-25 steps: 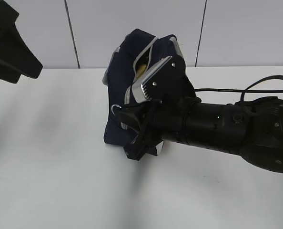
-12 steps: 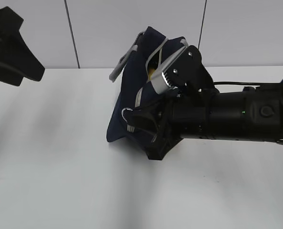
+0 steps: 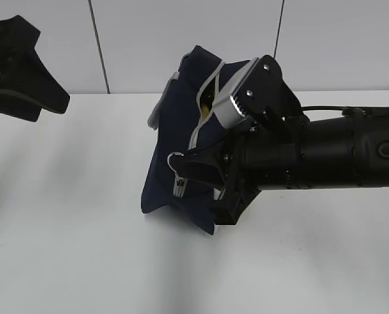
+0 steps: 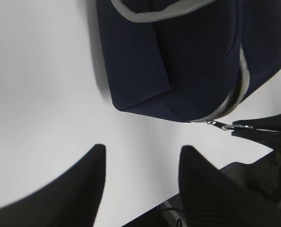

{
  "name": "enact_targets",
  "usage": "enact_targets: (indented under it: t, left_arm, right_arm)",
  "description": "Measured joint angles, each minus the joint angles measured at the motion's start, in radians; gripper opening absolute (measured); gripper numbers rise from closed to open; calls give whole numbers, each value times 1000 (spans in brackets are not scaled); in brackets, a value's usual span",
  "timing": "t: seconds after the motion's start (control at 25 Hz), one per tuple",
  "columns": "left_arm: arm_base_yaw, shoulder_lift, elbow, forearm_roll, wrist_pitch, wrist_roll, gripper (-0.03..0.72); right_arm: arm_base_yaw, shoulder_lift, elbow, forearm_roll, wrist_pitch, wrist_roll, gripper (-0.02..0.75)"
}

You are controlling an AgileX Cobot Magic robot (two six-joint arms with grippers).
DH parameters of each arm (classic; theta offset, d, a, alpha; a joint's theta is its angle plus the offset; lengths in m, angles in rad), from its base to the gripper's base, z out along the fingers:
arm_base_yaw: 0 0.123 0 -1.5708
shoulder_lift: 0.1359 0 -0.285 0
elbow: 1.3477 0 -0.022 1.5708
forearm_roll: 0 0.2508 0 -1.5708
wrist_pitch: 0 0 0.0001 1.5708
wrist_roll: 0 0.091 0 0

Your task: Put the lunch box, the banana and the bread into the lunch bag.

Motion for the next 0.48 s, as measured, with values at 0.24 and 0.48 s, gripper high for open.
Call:
enact_targets:
  t: [0.24,0.48]
  left_arm:
    - [0,0,0,-21,-3,10,361]
    - [0,26,0,-37,-5,20,361]
  right_arm:
    - [-8,24,-2,44,-2,-59,-16]
    - [-8,42,-2,192,-4,-232,-16]
